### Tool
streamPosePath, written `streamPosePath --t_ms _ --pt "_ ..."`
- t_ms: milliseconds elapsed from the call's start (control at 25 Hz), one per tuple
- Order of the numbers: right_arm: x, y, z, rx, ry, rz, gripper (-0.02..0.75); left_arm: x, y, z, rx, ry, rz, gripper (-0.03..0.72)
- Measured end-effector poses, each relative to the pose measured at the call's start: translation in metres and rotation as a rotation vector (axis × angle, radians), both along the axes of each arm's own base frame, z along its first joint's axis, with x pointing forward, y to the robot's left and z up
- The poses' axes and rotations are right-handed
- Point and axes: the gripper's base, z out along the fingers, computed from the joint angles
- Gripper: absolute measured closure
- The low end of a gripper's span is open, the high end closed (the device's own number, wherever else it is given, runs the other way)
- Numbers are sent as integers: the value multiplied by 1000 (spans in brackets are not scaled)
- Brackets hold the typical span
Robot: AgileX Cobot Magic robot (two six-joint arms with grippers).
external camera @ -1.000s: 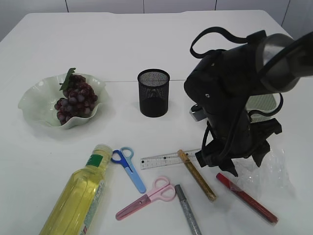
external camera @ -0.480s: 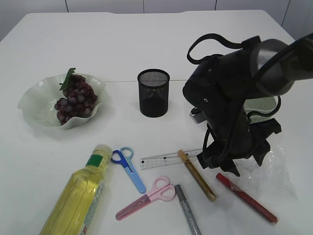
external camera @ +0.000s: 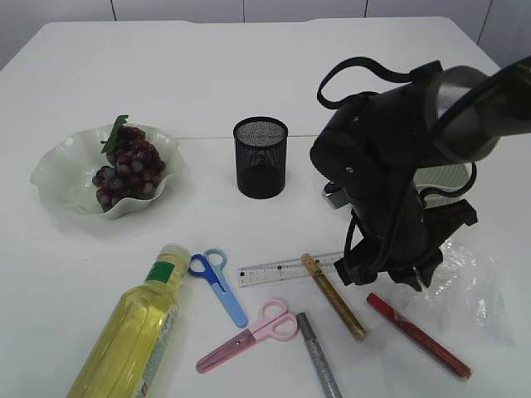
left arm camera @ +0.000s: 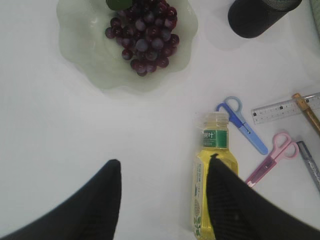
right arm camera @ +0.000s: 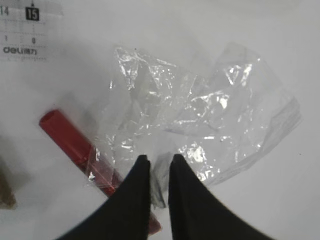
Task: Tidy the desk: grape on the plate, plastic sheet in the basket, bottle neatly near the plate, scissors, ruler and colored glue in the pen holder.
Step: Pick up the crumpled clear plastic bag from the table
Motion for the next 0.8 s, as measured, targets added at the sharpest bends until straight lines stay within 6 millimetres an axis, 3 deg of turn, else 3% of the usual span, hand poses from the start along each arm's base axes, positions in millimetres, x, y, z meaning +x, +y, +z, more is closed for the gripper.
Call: streamPosePath --t_ms 160,360,600,800 --pt "0 0 0 4 7 5 753 0 0 0 0 0 0 283" --pt "2 3 3 24 2 2 753 0 0 0 -1 0 0 283" --pt "15 17 30 126 -51 30 753 0 0 0 -1 0 0 284" --pt "11 22 41 200 -32 39 753 0 0 0 -1 0 0 284"
